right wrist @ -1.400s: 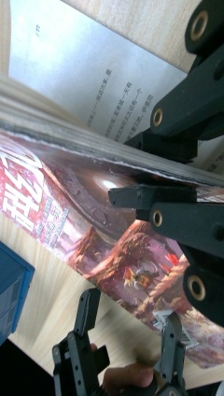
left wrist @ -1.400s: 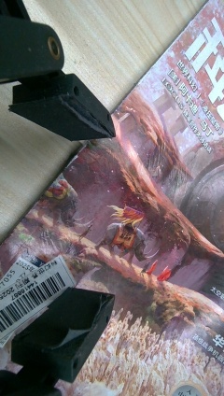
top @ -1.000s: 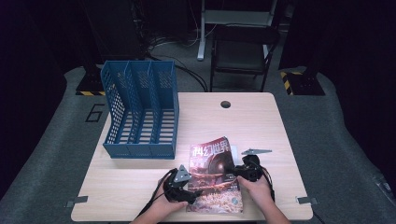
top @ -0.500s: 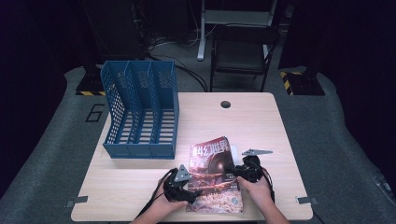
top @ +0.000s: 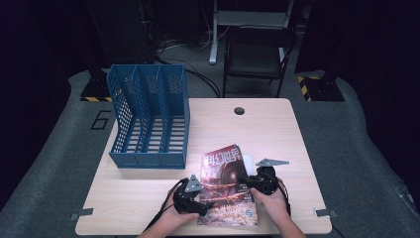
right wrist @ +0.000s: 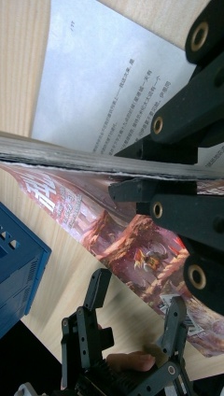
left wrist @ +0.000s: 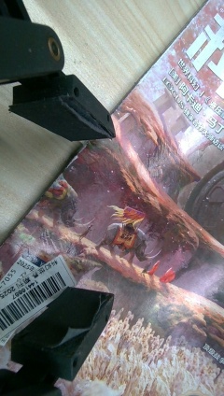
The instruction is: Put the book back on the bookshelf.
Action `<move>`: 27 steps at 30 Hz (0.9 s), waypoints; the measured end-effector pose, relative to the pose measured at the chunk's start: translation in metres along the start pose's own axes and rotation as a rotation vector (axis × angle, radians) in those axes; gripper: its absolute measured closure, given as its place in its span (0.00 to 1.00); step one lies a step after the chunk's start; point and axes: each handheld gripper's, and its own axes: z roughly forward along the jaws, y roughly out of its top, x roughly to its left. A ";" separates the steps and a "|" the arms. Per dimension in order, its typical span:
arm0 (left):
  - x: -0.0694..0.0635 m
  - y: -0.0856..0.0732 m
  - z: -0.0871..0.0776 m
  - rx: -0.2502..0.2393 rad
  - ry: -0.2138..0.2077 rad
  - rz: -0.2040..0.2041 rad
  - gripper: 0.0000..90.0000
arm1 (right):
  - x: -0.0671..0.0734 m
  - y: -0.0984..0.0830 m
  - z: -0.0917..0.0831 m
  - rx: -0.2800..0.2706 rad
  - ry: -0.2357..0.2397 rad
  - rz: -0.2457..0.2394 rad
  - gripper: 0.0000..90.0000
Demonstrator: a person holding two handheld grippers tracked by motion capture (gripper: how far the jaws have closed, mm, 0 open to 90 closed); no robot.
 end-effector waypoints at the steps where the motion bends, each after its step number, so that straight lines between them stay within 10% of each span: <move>1: 0.000 0.000 0.000 0.001 0.001 -0.003 0.20 | 0.001 0.000 0.000 0.000 0.000 0.001 0.95; 17: 0.004 0.004 -0.003 0.027 -0.013 0.000 0.22 | 0.006 0.001 -0.005 -0.036 0.002 0.010 0.96; 27: 0.010 0.006 0.000 0.019 -0.029 -0.065 0.16 | 0.012 0.003 -0.014 -0.103 0.005 -0.004 0.96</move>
